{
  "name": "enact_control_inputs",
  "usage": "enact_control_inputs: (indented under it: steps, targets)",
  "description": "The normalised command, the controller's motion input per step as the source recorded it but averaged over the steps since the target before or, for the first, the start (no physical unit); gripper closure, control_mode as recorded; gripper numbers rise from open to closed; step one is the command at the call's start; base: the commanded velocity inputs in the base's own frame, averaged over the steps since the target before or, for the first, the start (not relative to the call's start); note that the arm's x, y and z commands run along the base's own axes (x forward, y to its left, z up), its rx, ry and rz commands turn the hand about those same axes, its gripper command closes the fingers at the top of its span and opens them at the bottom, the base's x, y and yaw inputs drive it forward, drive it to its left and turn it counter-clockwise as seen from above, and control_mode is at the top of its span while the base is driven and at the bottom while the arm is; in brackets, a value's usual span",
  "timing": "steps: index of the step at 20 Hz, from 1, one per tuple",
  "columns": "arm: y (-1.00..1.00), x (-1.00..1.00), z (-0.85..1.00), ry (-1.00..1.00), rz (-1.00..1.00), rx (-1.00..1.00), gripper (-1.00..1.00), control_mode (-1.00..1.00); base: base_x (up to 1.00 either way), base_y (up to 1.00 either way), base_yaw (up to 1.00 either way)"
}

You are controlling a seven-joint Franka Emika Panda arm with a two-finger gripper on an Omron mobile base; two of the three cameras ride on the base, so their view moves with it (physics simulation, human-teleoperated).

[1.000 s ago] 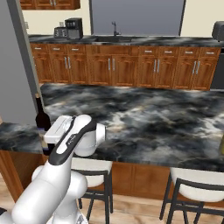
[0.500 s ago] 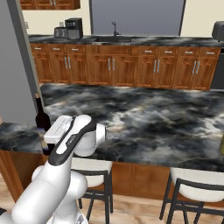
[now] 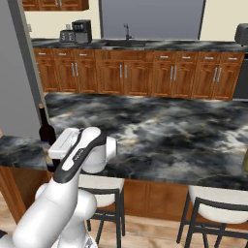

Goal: There is a wine glass and glass cup on the dining counter. Place the wine bottle next to the wine glass and the juice bottle next to the glass cup.

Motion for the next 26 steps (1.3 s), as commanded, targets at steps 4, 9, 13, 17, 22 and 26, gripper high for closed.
enact_control_inputs:
  steps: [4,9,13,17,22,26]
  targets:
    - [0.1,0.0,0.0,0.0,-0.07,0.0,1.0,-1.0,0.0,0.0,0.0]
    - [0.12,0.01,-0.02,-0.01,-0.17,-0.02,1.0,-1.0,0.0,0.0,0.0]
    - [0.0,0.03,-0.08,0.0,-0.28,-0.06,1.0,-1.0,0.0,0.0,0.0]
    - [-0.01,-0.01,-0.11,0.0,-0.33,-0.04,1.0,-1.0,0.0,0.0,0.0]
    - [-0.03,-0.1,-0.07,0.0,-0.3,-0.03,1.0,-1.0,0.0,0.0,0.0]
    - [0.04,-0.13,-0.07,-0.05,-0.24,-0.01,1.0,-1.0,0.0,0.0,0.0]
